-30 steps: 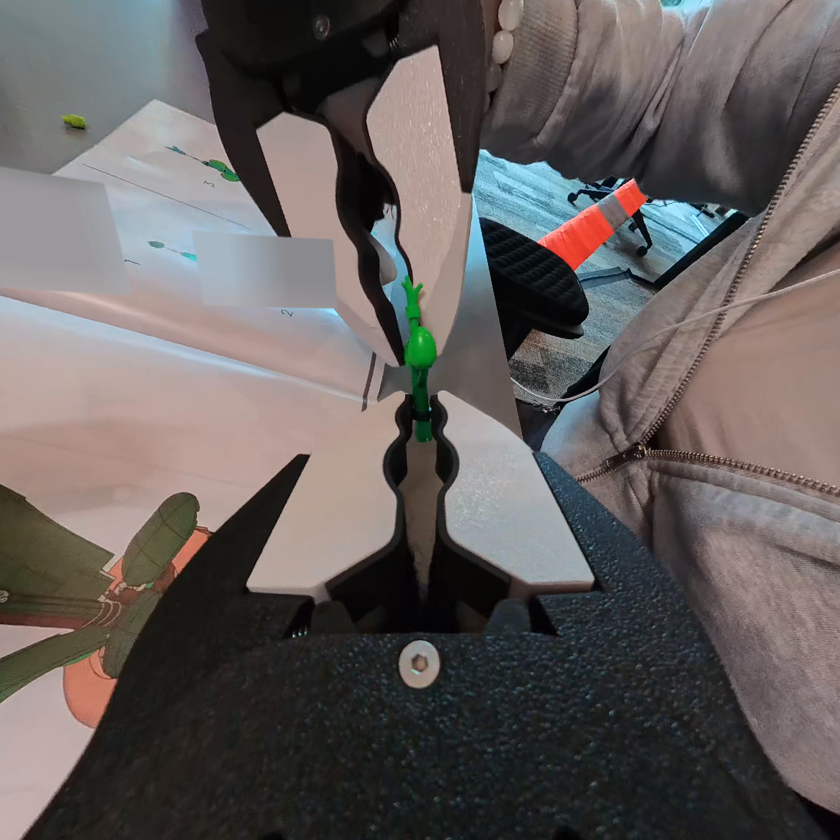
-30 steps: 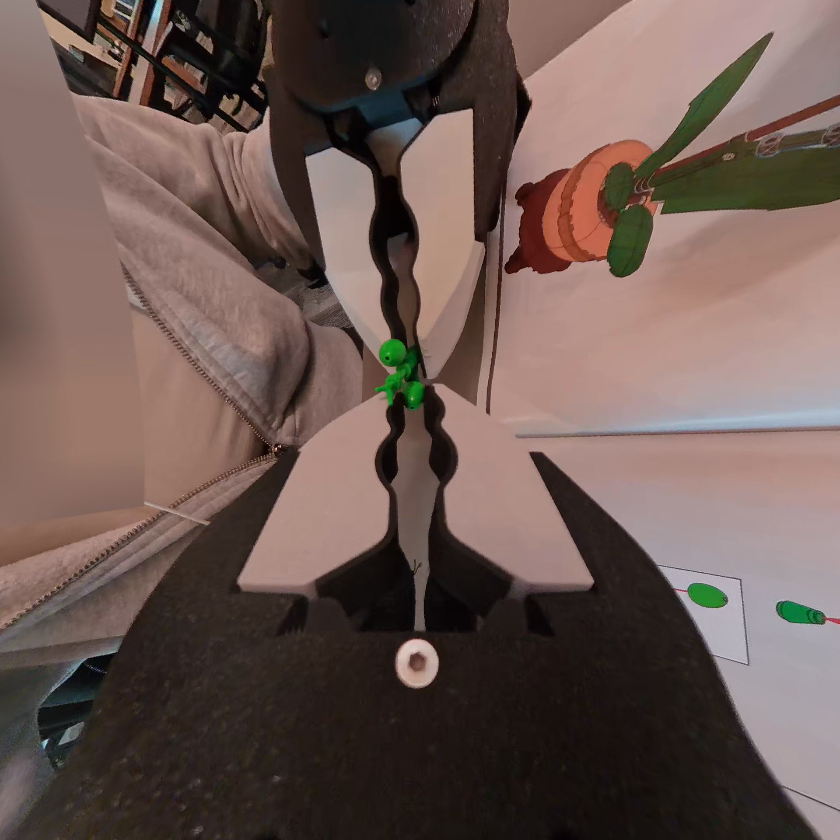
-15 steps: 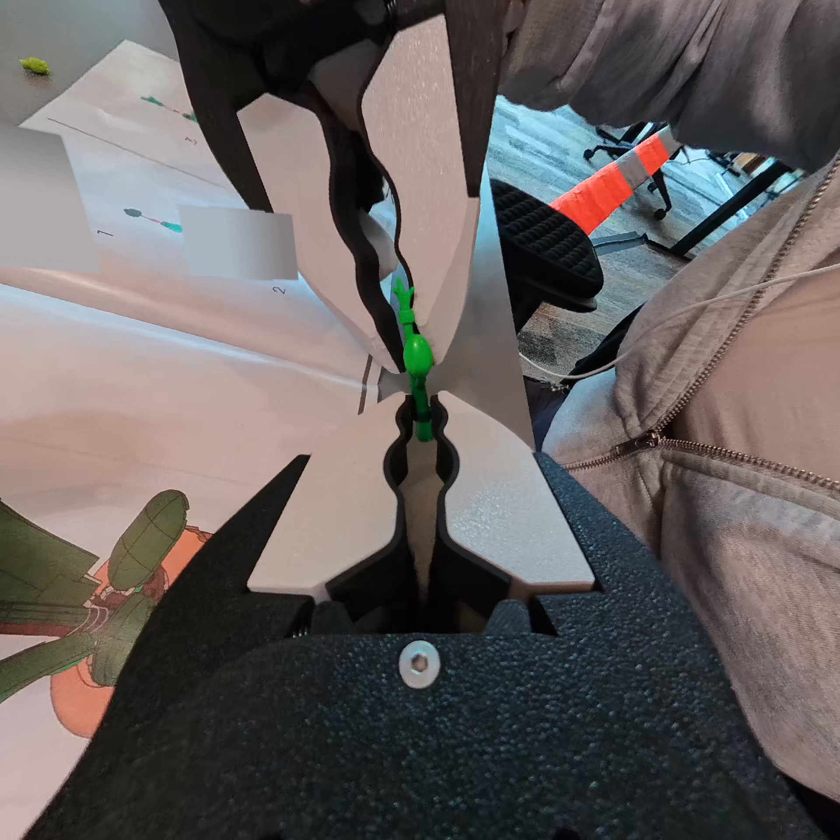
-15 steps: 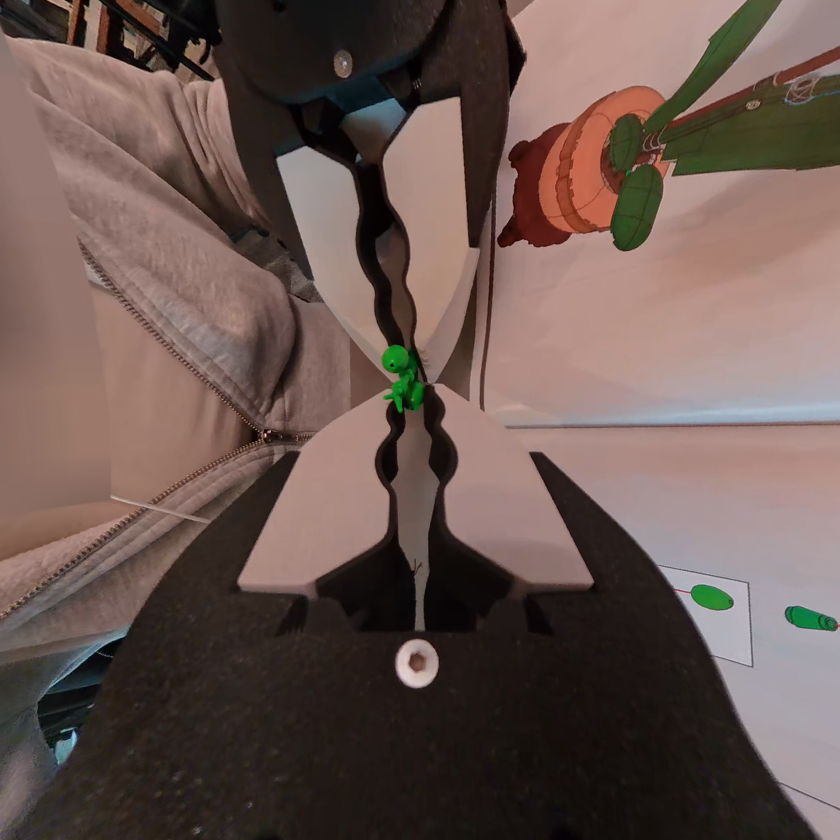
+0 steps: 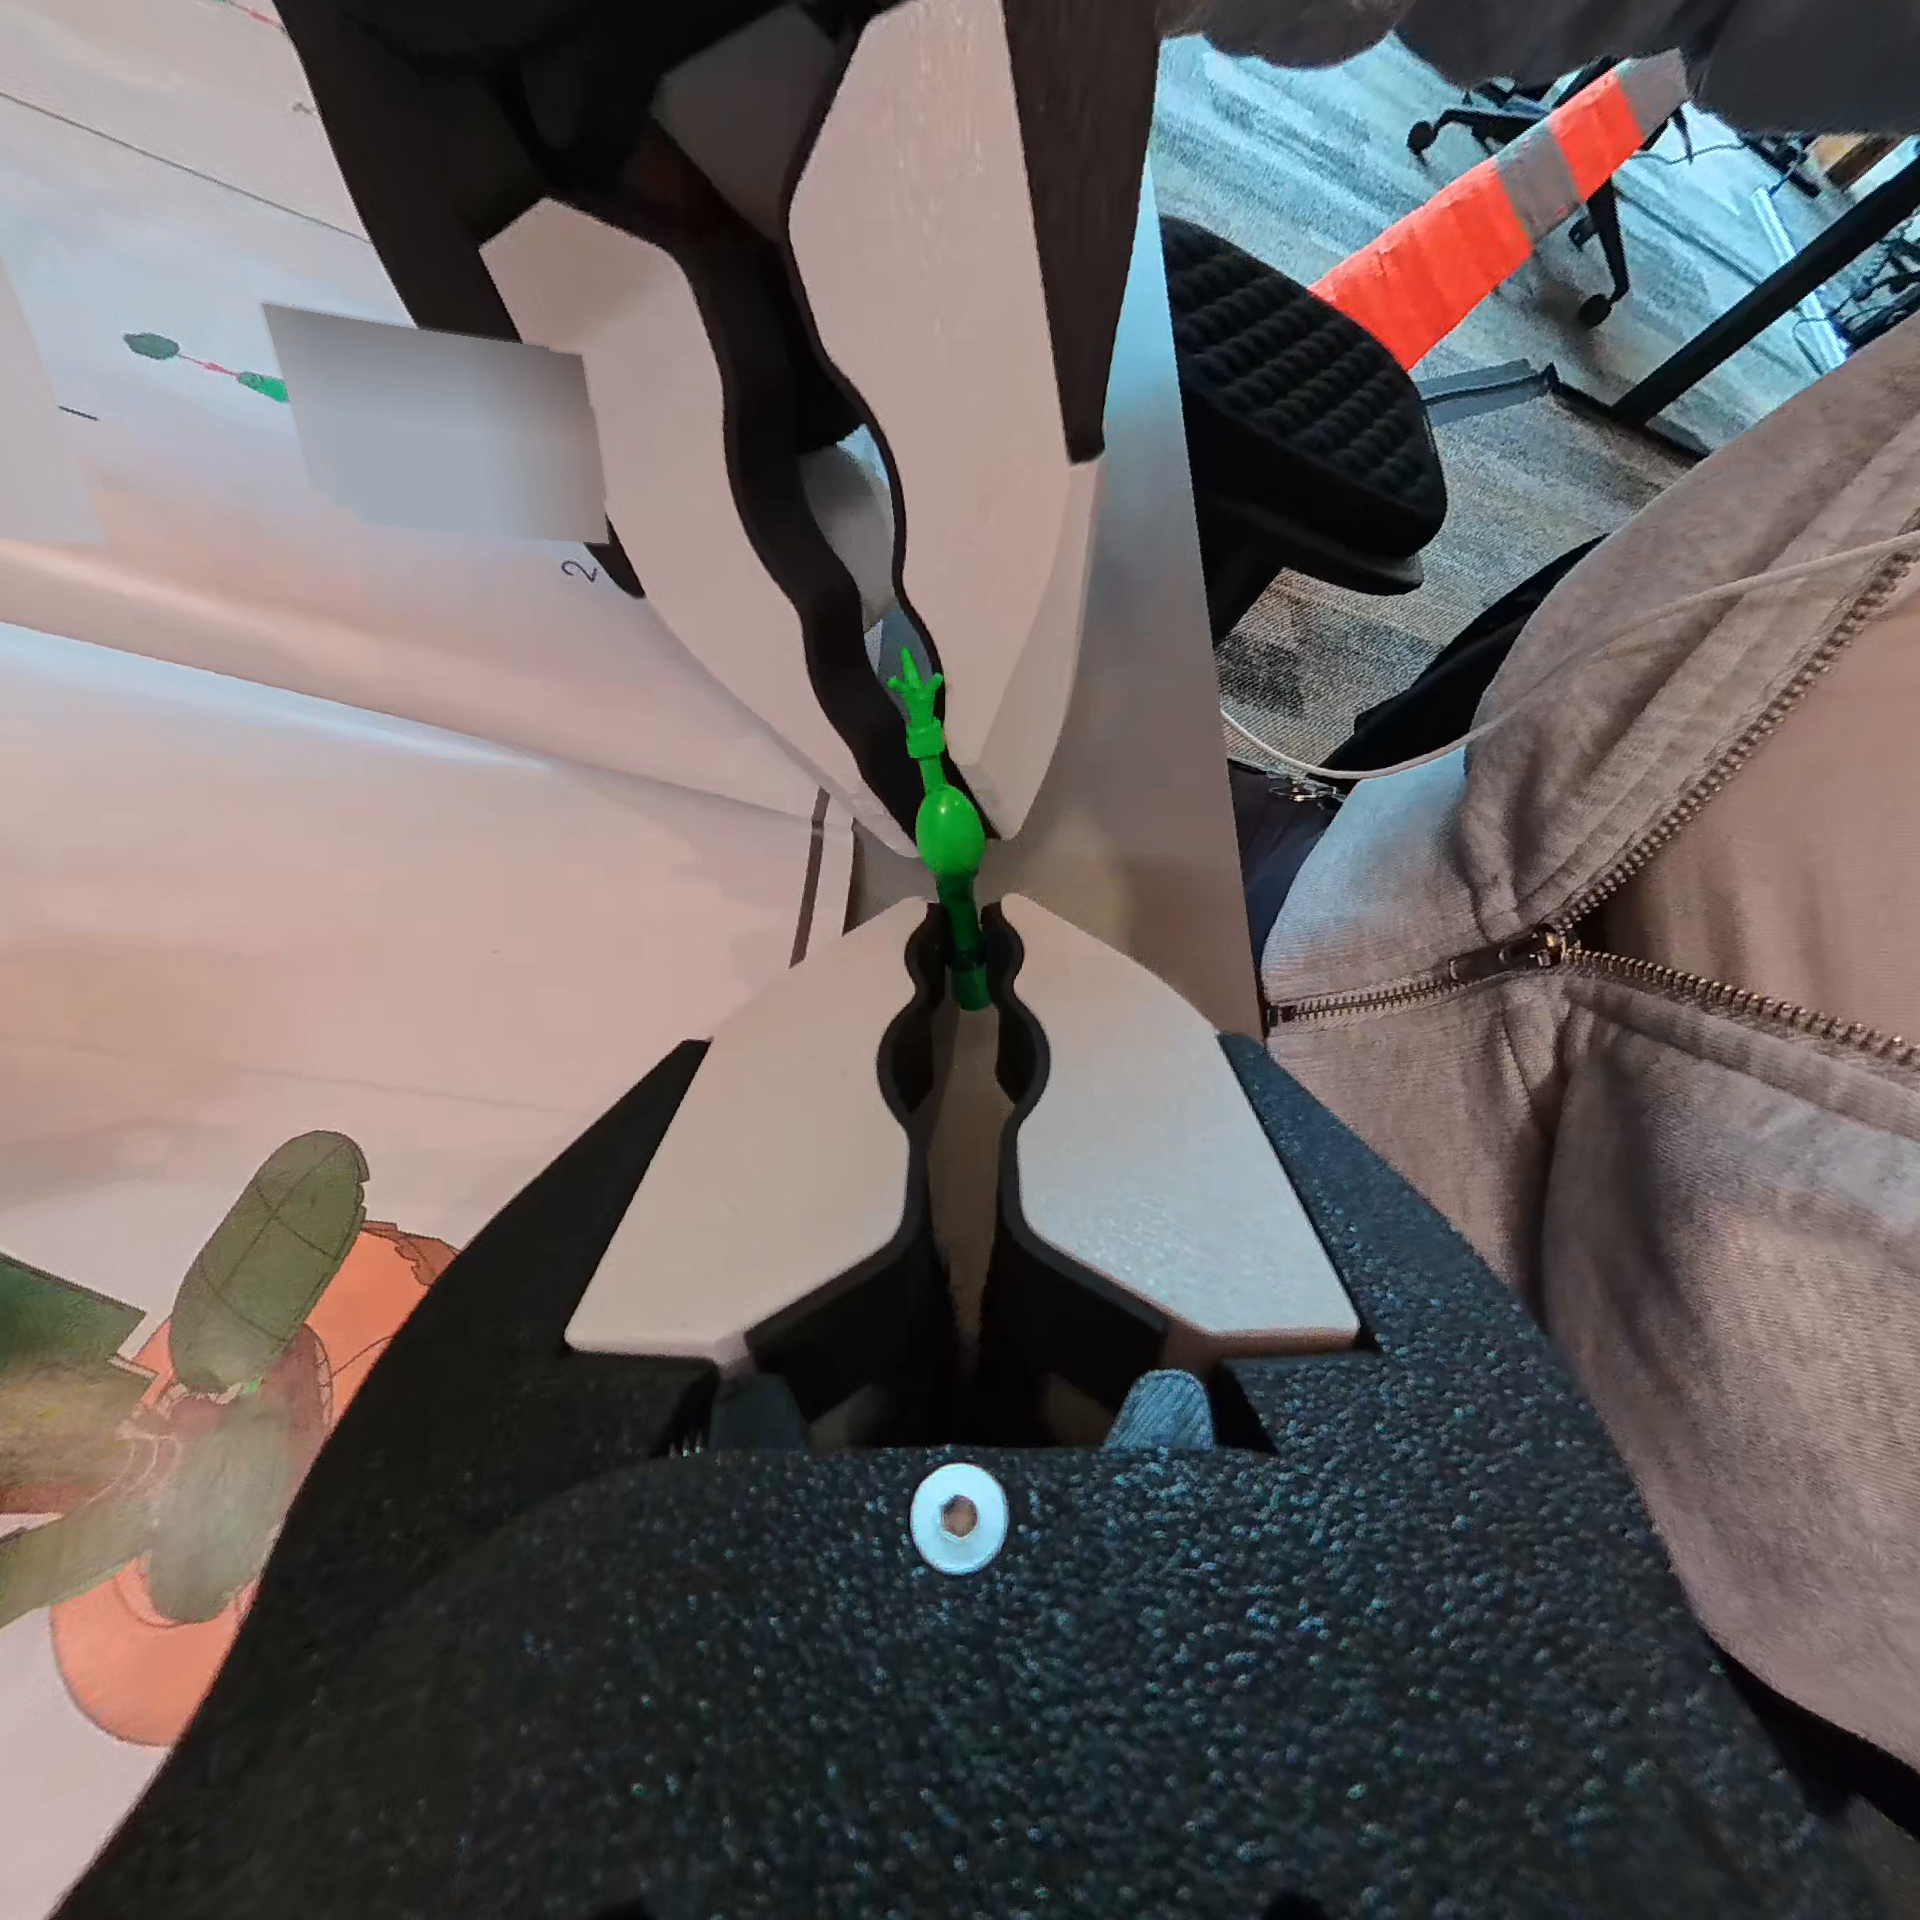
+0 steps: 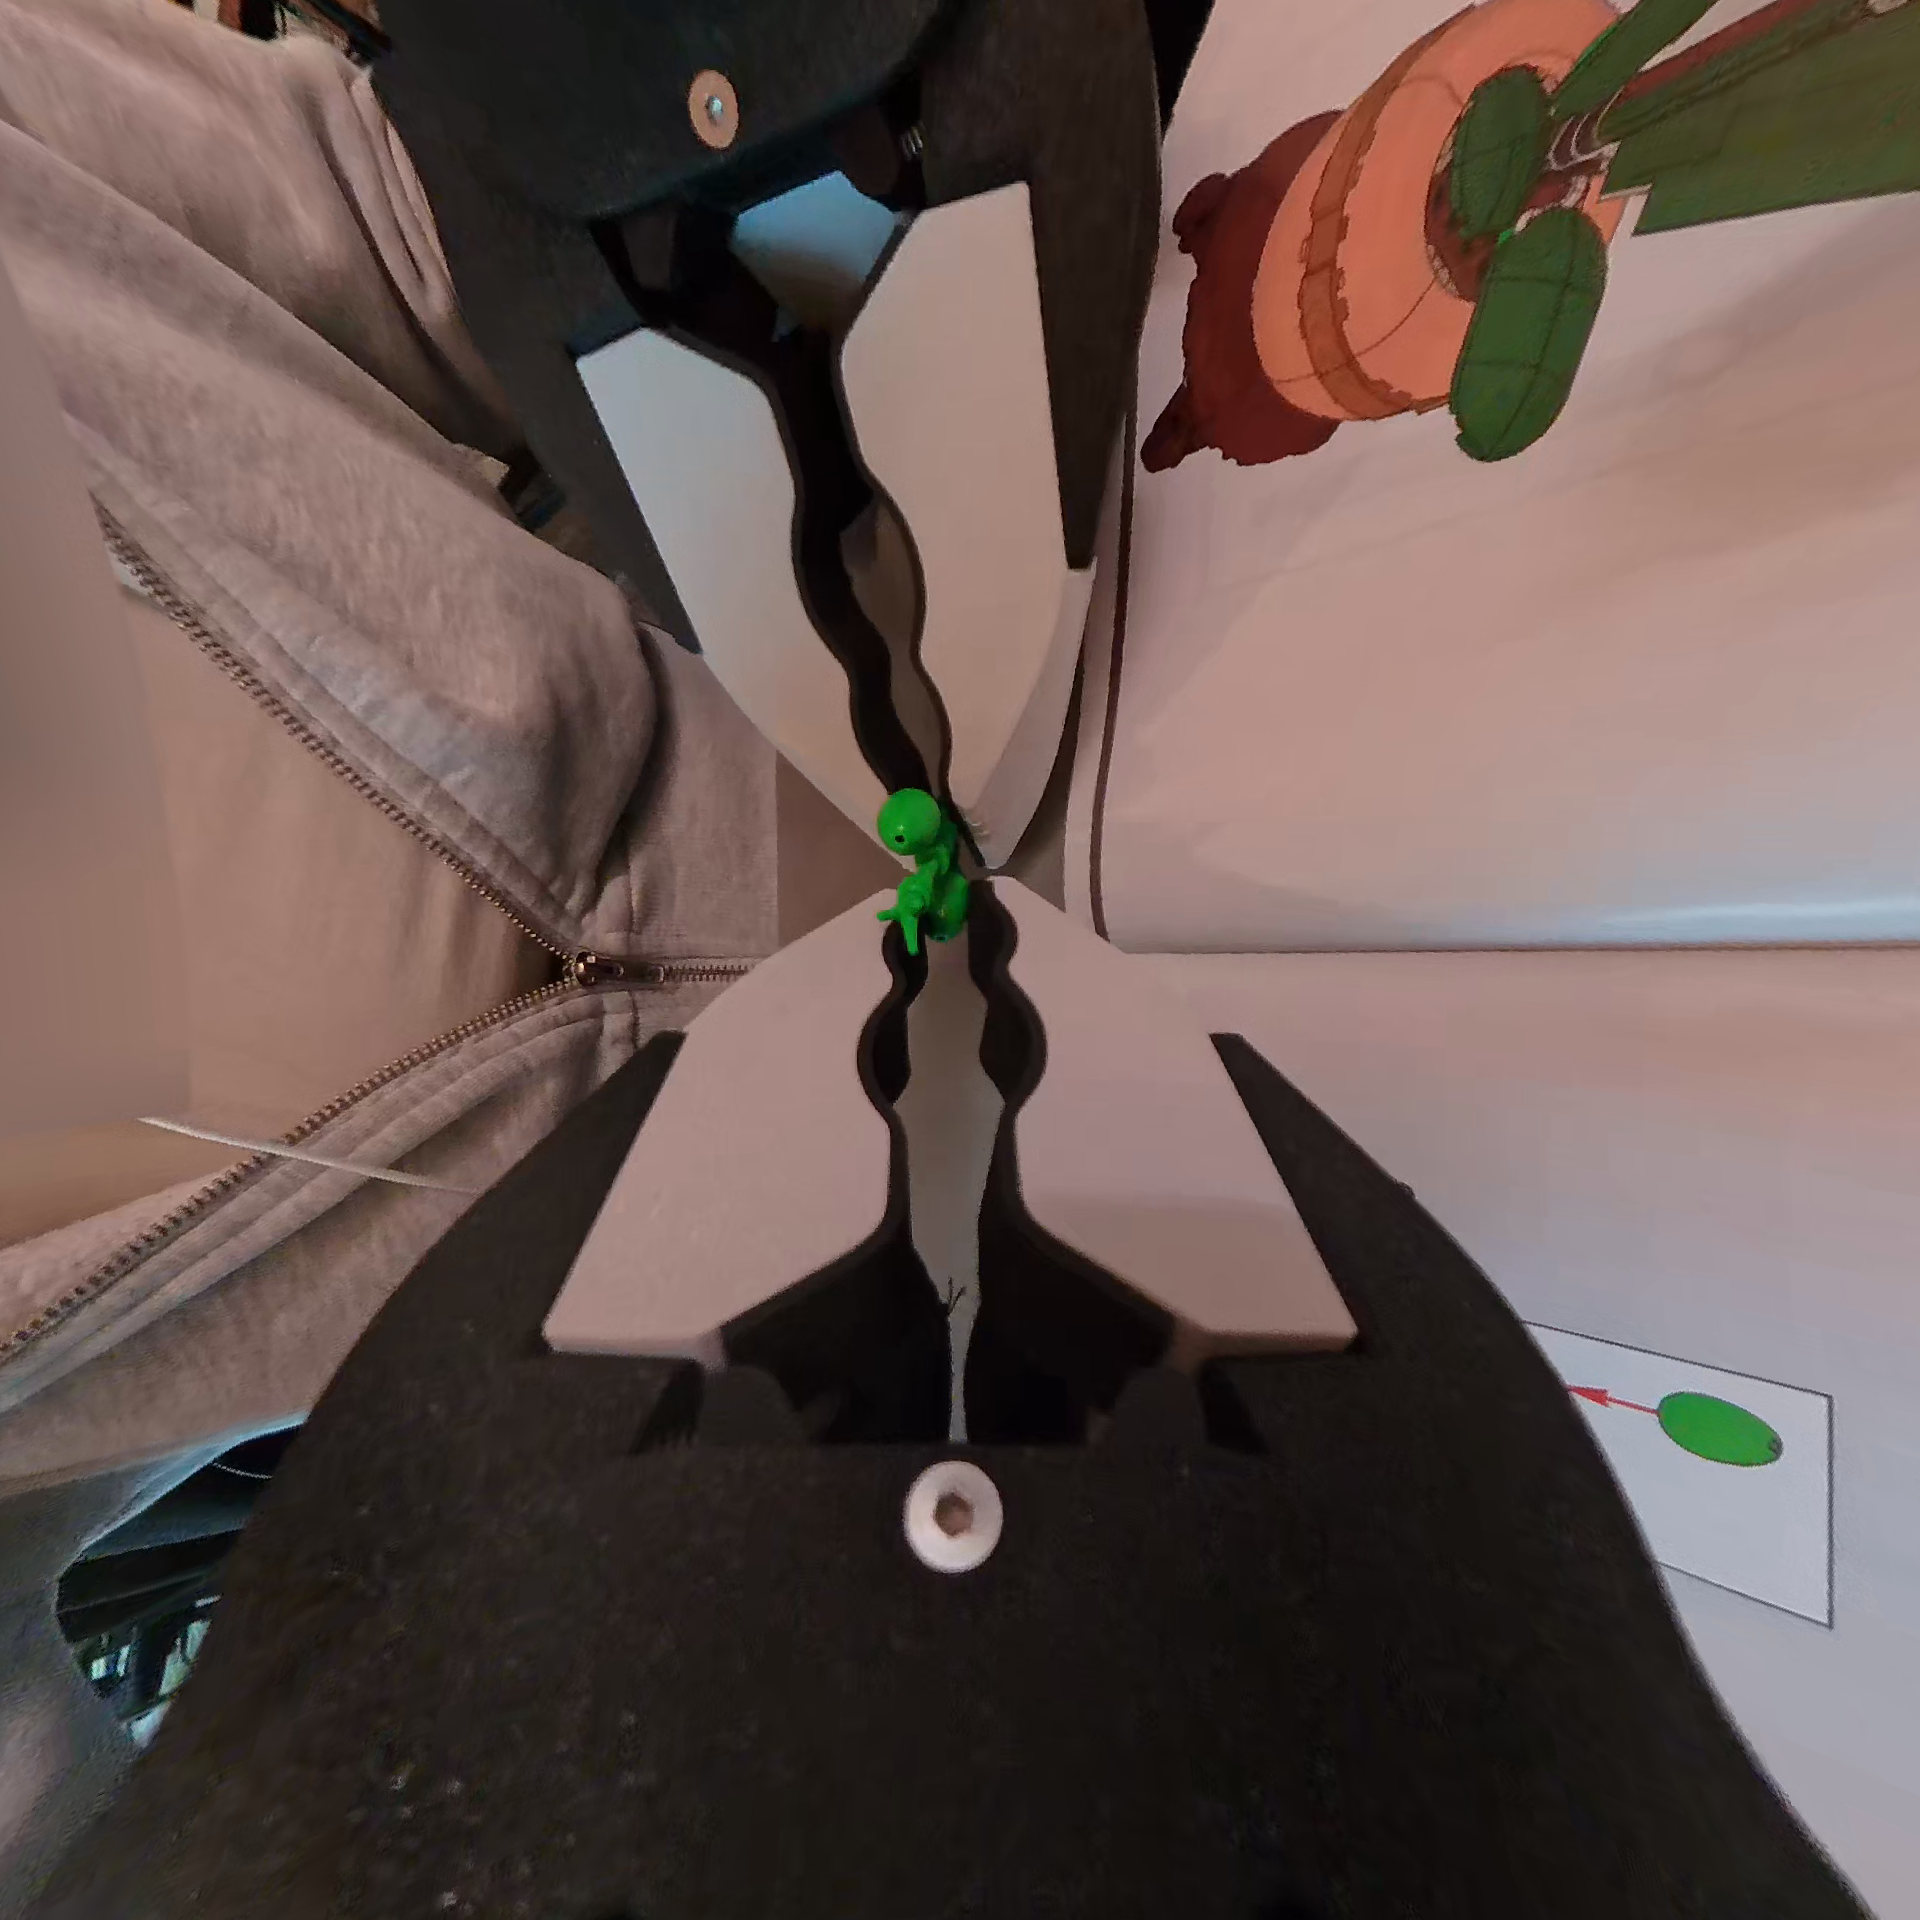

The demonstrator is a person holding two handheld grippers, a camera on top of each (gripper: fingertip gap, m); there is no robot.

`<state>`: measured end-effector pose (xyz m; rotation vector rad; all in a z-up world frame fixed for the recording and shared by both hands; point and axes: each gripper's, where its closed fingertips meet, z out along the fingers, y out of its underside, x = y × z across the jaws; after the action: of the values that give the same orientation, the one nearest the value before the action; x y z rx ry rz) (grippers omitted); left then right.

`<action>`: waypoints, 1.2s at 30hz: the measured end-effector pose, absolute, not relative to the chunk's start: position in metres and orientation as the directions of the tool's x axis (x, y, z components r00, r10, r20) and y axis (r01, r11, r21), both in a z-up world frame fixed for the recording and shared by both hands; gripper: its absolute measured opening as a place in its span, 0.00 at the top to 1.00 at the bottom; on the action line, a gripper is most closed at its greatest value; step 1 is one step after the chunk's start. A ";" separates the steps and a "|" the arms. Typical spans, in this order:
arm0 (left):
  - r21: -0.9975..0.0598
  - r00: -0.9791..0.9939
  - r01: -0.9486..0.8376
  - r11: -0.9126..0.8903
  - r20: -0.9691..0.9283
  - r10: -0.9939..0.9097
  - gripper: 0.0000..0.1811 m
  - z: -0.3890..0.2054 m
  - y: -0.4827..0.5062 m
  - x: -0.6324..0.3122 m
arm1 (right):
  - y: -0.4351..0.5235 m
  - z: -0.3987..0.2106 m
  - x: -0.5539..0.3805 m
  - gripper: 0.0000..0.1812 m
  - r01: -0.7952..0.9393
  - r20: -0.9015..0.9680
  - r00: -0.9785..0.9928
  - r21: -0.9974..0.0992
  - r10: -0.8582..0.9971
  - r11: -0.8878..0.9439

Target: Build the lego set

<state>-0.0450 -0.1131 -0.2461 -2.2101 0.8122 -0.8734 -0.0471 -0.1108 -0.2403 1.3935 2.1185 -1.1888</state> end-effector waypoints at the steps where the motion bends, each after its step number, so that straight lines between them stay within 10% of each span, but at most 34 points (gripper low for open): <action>1: -0.716 0.592 -0.322 -0.620 0.359 -0.721 0.97 -0.248 -0.114 -0.045 | -0.112 -0.242 -0.046 0.95 0.872 -0.660 -0.466 -0.455 0.589 0.180; 28: -0.714 0.609 -0.340 -0.612 0.329 -0.722 0.96 -0.250 -0.113 -0.044 | -0.111 -0.236 -0.049 0.96 0.820 -0.635 -0.480 -0.570 0.606 0.054; 36: -0.750 0.643 -0.256 -0.611 0.340 -0.687 0.97 -0.241 -0.113 -0.056 | -0.097 -0.224 -0.017 0.89 0.560 -0.189 -0.653 -0.773 0.734 0.299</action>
<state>-0.0562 -0.1126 -0.2414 -2.1851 0.7299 -0.8229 -0.0173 -0.0974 -0.2238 1.3592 2.6861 -1.4526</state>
